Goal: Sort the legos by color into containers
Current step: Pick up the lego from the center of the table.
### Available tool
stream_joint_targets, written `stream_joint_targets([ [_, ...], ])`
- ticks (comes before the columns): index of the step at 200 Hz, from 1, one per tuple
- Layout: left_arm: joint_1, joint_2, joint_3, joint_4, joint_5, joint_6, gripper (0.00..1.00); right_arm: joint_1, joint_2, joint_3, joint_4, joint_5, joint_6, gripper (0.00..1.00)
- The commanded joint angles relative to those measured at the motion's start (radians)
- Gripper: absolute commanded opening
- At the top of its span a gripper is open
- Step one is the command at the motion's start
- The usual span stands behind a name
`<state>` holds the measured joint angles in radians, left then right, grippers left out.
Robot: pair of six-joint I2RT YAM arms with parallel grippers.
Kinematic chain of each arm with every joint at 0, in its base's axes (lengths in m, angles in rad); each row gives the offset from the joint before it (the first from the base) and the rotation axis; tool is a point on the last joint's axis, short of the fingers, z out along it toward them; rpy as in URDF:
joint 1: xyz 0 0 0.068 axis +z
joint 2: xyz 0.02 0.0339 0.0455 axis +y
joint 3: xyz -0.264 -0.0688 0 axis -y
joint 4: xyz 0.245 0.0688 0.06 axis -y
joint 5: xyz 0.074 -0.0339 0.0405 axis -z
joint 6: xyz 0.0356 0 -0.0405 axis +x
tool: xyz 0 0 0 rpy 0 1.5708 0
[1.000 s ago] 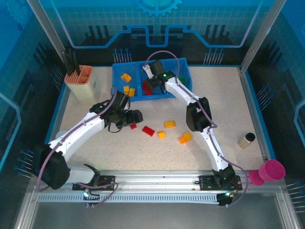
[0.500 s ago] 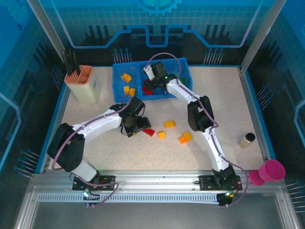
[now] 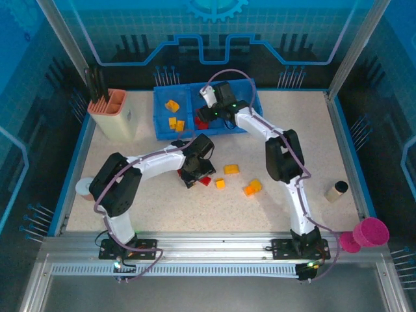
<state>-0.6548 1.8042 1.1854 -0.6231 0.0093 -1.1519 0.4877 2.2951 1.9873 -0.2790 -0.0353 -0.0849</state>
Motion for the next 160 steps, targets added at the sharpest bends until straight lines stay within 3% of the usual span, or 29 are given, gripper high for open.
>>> stream_joint_targets([
  [1,-0.006,0.040,0.037,-0.052,-0.058,-0.043,0.75,-0.021,-0.159,-0.131,0.159,-0.045,0.022,0.65],
  [80,-0.021,0.140,0.060,-0.068,-0.040,-0.072,0.66,-0.044,-0.521,-0.458,0.250,-0.058,0.059,0.67],
  [122,-0.031,0.176,0.042,-0.022,-0.002,-0.077,0.38,-0.061,-0.682,-0.583,0.233,-0.005,0.077,0.70],
  [160,-0.037,0.153,-0.003,-0.001,0.019,-0.068,0.24,-0.103,-0.789,-0.698,0.160,0.037,0.102,0.71],
])
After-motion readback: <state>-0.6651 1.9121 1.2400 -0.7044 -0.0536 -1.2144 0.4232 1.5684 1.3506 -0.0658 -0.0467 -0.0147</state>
